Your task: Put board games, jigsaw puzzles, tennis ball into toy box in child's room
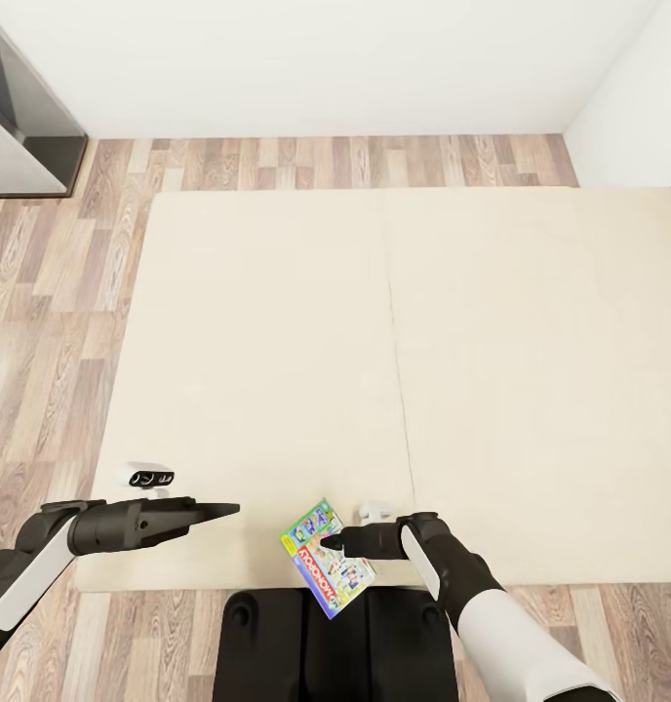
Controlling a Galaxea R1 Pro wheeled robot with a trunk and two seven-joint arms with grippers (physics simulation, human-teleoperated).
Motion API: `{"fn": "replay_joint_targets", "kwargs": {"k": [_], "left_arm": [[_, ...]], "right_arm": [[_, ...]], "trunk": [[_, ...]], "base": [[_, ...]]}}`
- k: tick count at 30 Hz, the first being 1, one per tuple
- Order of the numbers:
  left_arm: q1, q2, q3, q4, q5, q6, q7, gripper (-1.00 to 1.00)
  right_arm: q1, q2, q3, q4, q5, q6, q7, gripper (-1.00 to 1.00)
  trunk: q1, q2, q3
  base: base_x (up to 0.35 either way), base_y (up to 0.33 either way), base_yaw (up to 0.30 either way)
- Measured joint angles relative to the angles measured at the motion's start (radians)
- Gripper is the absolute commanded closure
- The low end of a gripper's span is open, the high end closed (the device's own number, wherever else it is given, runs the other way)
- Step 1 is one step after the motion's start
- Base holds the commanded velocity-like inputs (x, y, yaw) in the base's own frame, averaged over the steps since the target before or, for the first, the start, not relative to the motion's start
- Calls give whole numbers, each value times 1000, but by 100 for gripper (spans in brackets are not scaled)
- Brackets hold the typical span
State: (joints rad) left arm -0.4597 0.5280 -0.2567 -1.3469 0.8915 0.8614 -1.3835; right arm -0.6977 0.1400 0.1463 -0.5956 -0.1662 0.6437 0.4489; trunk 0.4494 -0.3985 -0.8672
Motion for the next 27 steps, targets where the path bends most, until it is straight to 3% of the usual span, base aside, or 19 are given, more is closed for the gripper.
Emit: {"fn": "replay_joint_targets", "kwargs": {"k": [27], "left_arm": [[0, 0, 0, 0, 0, 1, 0, -100]], "right_arm": [[0, 0, 0, 0, 0, 0, 0, -100]], "trunk": [[0, 0, 0]], "base": [[0, 38, 0]]}}
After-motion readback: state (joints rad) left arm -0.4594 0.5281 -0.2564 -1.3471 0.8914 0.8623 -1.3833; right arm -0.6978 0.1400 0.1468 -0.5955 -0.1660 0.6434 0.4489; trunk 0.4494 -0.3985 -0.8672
